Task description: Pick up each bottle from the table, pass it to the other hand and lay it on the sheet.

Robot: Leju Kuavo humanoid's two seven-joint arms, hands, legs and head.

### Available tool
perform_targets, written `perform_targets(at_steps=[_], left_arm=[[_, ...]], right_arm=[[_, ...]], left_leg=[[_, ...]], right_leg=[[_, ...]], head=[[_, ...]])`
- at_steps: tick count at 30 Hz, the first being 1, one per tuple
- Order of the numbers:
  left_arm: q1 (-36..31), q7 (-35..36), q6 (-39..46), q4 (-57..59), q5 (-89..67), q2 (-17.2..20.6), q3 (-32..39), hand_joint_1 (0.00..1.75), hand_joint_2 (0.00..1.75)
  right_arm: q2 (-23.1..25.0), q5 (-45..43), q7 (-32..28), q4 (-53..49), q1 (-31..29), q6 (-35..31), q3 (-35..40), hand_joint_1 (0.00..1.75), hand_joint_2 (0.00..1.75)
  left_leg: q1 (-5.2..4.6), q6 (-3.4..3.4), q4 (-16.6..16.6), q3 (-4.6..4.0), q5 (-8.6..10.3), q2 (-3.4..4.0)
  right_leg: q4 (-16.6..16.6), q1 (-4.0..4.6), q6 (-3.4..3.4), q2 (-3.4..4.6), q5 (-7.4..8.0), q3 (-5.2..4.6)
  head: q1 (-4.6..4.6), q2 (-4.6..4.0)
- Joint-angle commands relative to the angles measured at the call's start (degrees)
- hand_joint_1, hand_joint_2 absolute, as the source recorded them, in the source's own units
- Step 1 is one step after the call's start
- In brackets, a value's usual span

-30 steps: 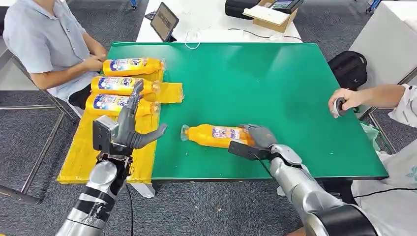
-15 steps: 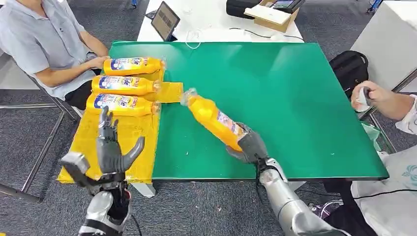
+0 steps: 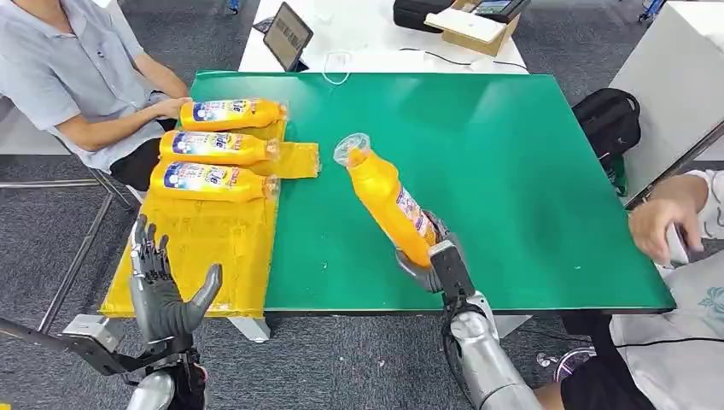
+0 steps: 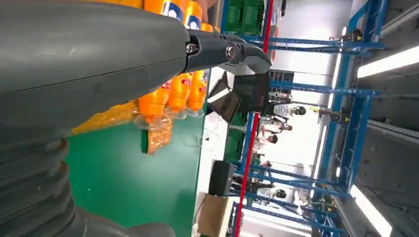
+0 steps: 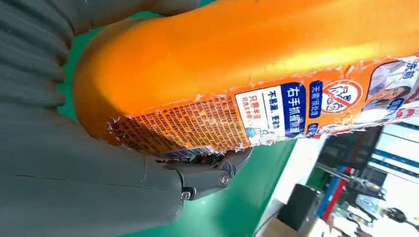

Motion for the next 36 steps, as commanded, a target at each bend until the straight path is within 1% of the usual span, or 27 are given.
perform_targets(at_steps=[1,2,3,4,5,7,8,9,11,12,13,15,17,18,19,21,22,23,25,26,29,30,32,33,34,35,36], left_arm=[[-0.6,3.6,-6.2,6.8,-1.4,1.3,-2.3,0.00,1.75],[-1.5,3.1,-6.4,9.6,-2.7,1.0,-3.4,0.00,1.75],[-2.9,3.1,-9.8,13.0,-1.5,0.7,-4.9,0.00,1.75],[-3.9,3.6,-11.8,15.2,-0.5,0.4,-5.5,0.00,1.75],[-4.8,3.7,-13.9,16.9,0.6,0.2,-6.3,0.00,1.75],[-7.4,4.0,-17.2,19.4,1.3,0.4,-8.5,0.00,1.75],[-9.0,5.4,-19.8,20.5,3.1,0.4,-9.3,0.00,1.75],[-10.2,6.7,-21.2,21.3,4.2,0.5,-9.8,0.00,1.75],[-12.5,8.2,-23.0,23.5,5.0,0.8,-11.2,0.00,1.75],[-12.9,7.3,-21.0,23.5,3.2,1.0,-11.7,0.00,1.75],[-12.9,7.3,-20.8,23.5,2.9,0.7,-12.0,0.00,1.75],[-12.8,8.0,-23.7,23.0,4.9,0.7,-13.0,0.00,1.75],[-12.8,8.6,-25.4,22.8,6.0,1.0,-13.9,0.00,1.75],[-13.0,9.0,-25.7,23.0,6.3,1.4,-14.7,0.00,1.75],[-13.1,8.9,-25.5,23.2,6.3,1.3,-14.9,0.00,1.75],[-13.1,8.4,-25.9,22.8,6.9,1.2,-14.8,0.00,1.75],[-13.0,8.0,-26.0,22.2,7.0,1.2,-14.9,0.00,1.75],[-12.9,7.7,-25.9,21.6,7.1,1.2,-14.9,0.00,1.75],[-12.9,7.7,-25.9,21.6,7.1,1.2,-14.9,0.00,1.75],[-13.1,7.8,-25.9,21.3,7.1,1.2,-14.9,0.00,1.75],[-12.9,7.5,-25.8,20.6,7.7,1.1,-14.6,0.00,1.75],[-13.1,7.4,-25.8,20.7,8.1,1.1,-14.3,0.00,1.75],[-14.2,7.4,-25.6,21.7,8.6,1.0,-13.8,0.00,1.75],[-14.4,7.4,-25.5,21.8,8.7,1.0,-13.7,0.00,1.75],[-14.7,7.5,-25.5,22.0,8.9,1.0,-13.5,0.00,1.75],[-15.1,8.6,-25.8,22.7,9.6,1.0,-13.4,0.10,1.75],[-15.2,9.0,-26.1,23.0,10.4,0.9,-13.3,1.47,1.75]], right_arm=[[-0.5,0.9,-1.6,-4.4,-0.3,1.1,5.1,1.75,1.75],[-0.3,1.4,-1.6,-5.4,-0.4,1.8,6.7,1.75,1.75],[-0.2,2.1,-1.0,-5.7,-1.0,3.1,9.6,1.75,1.75],[0.1,2.4,-0.6,-5.1,-1.8,3.5,11.3,1.75,1.75],[0.2,3.0,-0.3,-4.0,-2.6,3.8,13.3,1.75,1.75],[1.0,4.6,-0.1,0.5,-5.1,4.8,17.9,1.75,1.75],[1.9,5.0,-0.4,3.7,-6.5,5.4,20.1,1.75,1.75],[2.4,5.7,-1.1,6.0,-7.4,5.2,21.9,1.75,1.75],[3.6,8.3,-1.9,10.1,-8.4,3.9,26.0,1.75,1.75],[3.8,9.3,-1.9,11.5,-8.7,4.3,28.5,1.75,1.75],[4.4,9.3,-1.9,12.2,-8.4,4.6,29.8,1.75,1.75],[5.3,9.7,-1.9,14.0,-8.2,4.7,33.1,1.75,1.75],[5.8,10.1,-1.9,14.9,-8.5,3.3,34.7,1.75,1.75],[5.8,8.3,-1.9,15.1,-9.0,2.7,36.7,1.75,1.75],[5.8,8.1,-1.9,14.9,-9.2,2.9,37.8,1.75,1.75],[6.2,7.3,-1.9,15.1,-9.3,4.4,38.6,1.75,1.75],[6.2,7.3,-1.9,15.4,-9.4,4.3,39.0,1.75,1.75],[6.2,7.2,-1.9,15.6,-9.5,3.8,39.4,1.75,1.75],[6.2,7.2,-1.9,15.6,-9.5,3.8,39.4,1.75,1.75],[6.2,7.2,-1.9,15.7,-9.4,3.9,39.5,1.75,1.75],[6.4,6.8,-1.9,16.3,-9.2,4.7,40.1,1.75,1.75],[6.4,6.5,-1.9,16.2,-9.1,5.1,40.5,1.75,1.75],[6.4,6.1,-1.9,15.8,-8.8,5.1,42.2,1.75,1.75],[6.5,5.8,-1.9,15.8,-8.8,5.6,42.4,1.75,1.75],[6.5,5.5,-1.9,15.9,-8.7,5.5,42.5,1.75,1.75],[6.5,5.3,-1.9,16.5,-8.9,5.1,42.7,1.75,1.75],[6.5,4.8,-1.9,16.8,-9.1,5.0,42.7,1.75,1.75]], left_leg=[[-0.02,-0.03,0.0,0.13,-0.03,0.06],[-0.02,-0.04,-0.1,0.24,-0.07,0.10],[-0.03,-0.02,-0.1,0.15,-0.01,0.04],[-0.02,-0.05,-0.1,0.31,-0.08,0.08],[-0.06,-0.03,-0.1,0.24,-0.03,0.09],[-0.01,-0.05,0.0,0.23,-0.05,0.14],[0.00,-0.07,0.0,0.32,-0.09,0.18],[0.01,-0.05,0.0,0.18,-0.03,0.13],[0.05,-0.07,0.0,0.28,-0.05,0.16],[0.05,-0.05,0.0,0.22,-0.01,0.12],[0.07,-0.08,0.0,0.31,-0.04,0.10],[0.07,-0.05,0.0,0.23,-0.02,0.12],[0.10,-0.08,0.0,0.41,-0.11,0.18],[0.07,-0.06,0.0,0.30,-0.07,0.08],[0.07,-0.07,0.0,0.41,-0.13,0.10],[0.04,-0.05,0.0,0.20,-0.03,0.08],[0.05,-0.06,0.0,0.27,-0.07,0.04],[0.06,-0.04,0.0,0.14,-0.01,0.06],[0.07,-0.07,0.0,0.29,-0.09,0.11],[0.05,-0.07,0.0,0.20,-0.05,0.05],[0.09,-0.10,0.0,0.35,-0.11,-0.03],[0.06,-0.06,0.0,0.19,-0.04,-0.01],[0.10,-0.10,0.1,0.36,-0.17,-0.01],[0.08,-0.06,0.0,0.18,-0.03,-0.03],[0.09,-0.07,0.0,0.25,-0.07,-0.02],[0.10,-0.09,0.0,0.31,-0.12,-0.02],[0.10,-0.09,0.0,0.38,-0.14,-0.06]], right_leg=[[0.0,-0.01,-0.06,0.07,-0.02,0.10],[0.0,-0.02,-0.09,0.10,-0.06,0.18],[0.0,-0.02,-0.06,0.04,-0.02,0.12],[0.0,-0.01,-0.10,0.08,-0.07,0.27],[0.0,-0.05,-0.07,0.09,-0.03,0.17],[0.0,0.00,-0.09,0.13,-0.02,0.18],[0.0,0.01,-0.13,0.18,-0.06,0.24],[0.0,0.01,-0.09,0.13,0.00,0.13],[0.0,0.06,-0.12,0.15,-0.01,0.21],[0.0,0.06,-0.09,0.11,0.02,0.17],[0.0,0.07,-0.12,0.09,-0.03,0.26],[0.0,0.07,-0.07,0.11,0.00,0.19],[0.0,0.09,-0.13,0.17,-0.08,0.34],[0.0,0.07,-0.10,0.08,-0.07,0.27],[0.0,0.07,-0.12,0.10,-0.13,0.35],[0.0,0.03,-0.07,0.07,-0.04,0.15],[0.0,0.04,-0.10,0.04,-0.10,0.24],[0.0,0.04,-0.07,0.06,-0.02,0.13],[0.0,0.06,-0.12,0.11,-0.08,0.26],[0.0,0.04,-0.11,0.04,-0.06,0.19],[0.0,0.09,-0.17,-0.03,-0.15,0.34],[0.0,0.06,-0.10,-0.01,-0.06,0.17],[0.1,0.11,-0.17,-0.01,-0.19,0.34],[0.0,0.08,-0.10,-0.04,-0.07,0.17],[0.0,0.09,-0.12,-0.03,-0.10,0.25],[0.0,0.10,-0.14,-0.03,-0.15,0.30],[0.0,0.10,-0.15,-0.06,-0.18,0.38]], head=[[-0.02,0.00],[0.00,0.00],[0.00,0.00],[0.00,0.00],[0.00,0.00],[0.00,0.00],[0.00,0.00],[0.00,0.00],[0.00,0.00],[0.00,0.00],[0.00,0.00],[0.00,0.00],[-0.02,0.00],[0.00,0.00],[-0.02,0.00],[-0.02,0.00],[0.02,0.00],[0.00,0.00],[0.00,0.00],[0.02,0.00],[0.00,0.00],[0.00,0.00],[0.00,0.00],[0.02,0.00],[-0.02,0.00],[0.00,0.00],[0.00,0.00]])
